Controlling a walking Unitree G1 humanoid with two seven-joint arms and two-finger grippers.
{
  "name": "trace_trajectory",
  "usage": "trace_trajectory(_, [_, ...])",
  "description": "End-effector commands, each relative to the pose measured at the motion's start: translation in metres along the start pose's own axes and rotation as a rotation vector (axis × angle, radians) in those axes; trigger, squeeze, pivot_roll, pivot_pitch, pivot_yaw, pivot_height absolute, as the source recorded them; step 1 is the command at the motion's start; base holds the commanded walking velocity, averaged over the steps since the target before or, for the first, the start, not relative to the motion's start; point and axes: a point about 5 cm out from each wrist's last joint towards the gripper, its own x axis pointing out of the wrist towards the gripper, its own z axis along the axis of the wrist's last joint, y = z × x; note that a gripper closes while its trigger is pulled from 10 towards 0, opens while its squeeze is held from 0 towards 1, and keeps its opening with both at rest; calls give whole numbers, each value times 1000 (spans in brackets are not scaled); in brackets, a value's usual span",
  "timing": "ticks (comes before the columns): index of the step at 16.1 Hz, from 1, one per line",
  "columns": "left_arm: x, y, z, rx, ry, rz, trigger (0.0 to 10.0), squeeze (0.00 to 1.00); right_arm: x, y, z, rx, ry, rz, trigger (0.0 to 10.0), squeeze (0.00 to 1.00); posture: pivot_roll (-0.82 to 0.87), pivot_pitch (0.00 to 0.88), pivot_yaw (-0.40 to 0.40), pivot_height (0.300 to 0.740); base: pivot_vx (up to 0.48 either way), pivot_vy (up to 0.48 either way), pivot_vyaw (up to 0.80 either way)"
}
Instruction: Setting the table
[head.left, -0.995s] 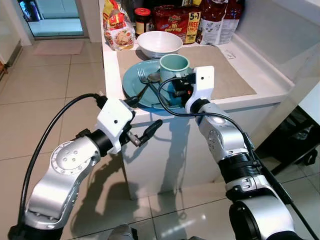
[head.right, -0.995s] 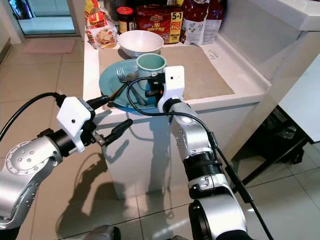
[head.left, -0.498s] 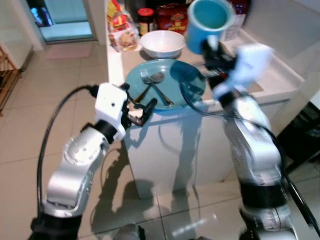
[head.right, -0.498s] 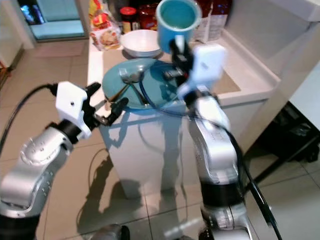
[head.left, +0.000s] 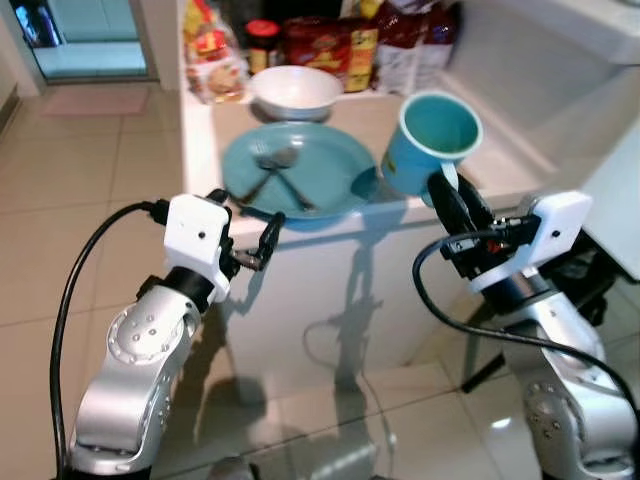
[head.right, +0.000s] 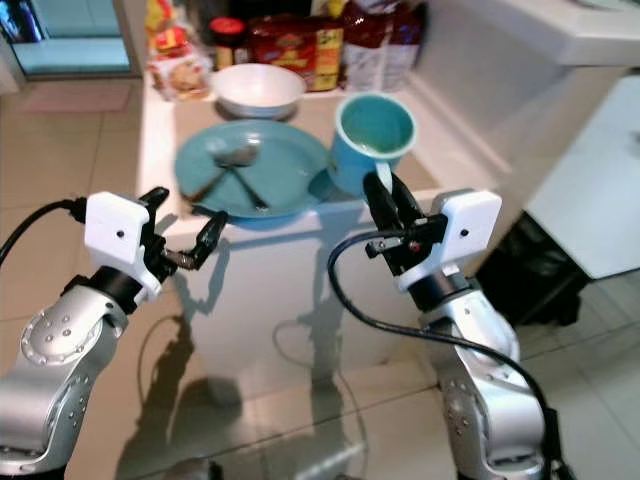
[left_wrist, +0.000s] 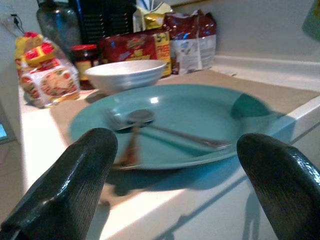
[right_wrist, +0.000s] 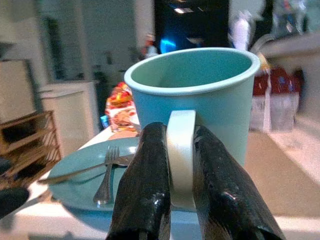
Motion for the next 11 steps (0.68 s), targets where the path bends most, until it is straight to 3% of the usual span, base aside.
trace_trajectory(1, [3, -6, 6, 12, -32, -10, 10000, 0, -6, 0, -5, -11, 43, 20, 10000, 0, 124, 26, -78, 740, 0, -480, 544])
trace_trajectory(3, [5, -7, 3, 22, -23, -15, 10000, 0, -12, 4, -15, 13, 81, 16, 10000, 0, 118, 20, -67, 740, 0, -480, 800])
trace_trajectory(8, [13, -10, 5, 34, -22, -65, 10000, 0, -18, 3, -9, -11, 67, -53, 10000, 0, 92, 22, -3, 740, 0, -480, 800])
trace_trajectory(11, [19, -8, 6, 44, -29, -68, 10000, 0, -20, -7, -11, -5, 64, -163, 10000, 0, 86, 14, 13, 740, 0, -480, 0])
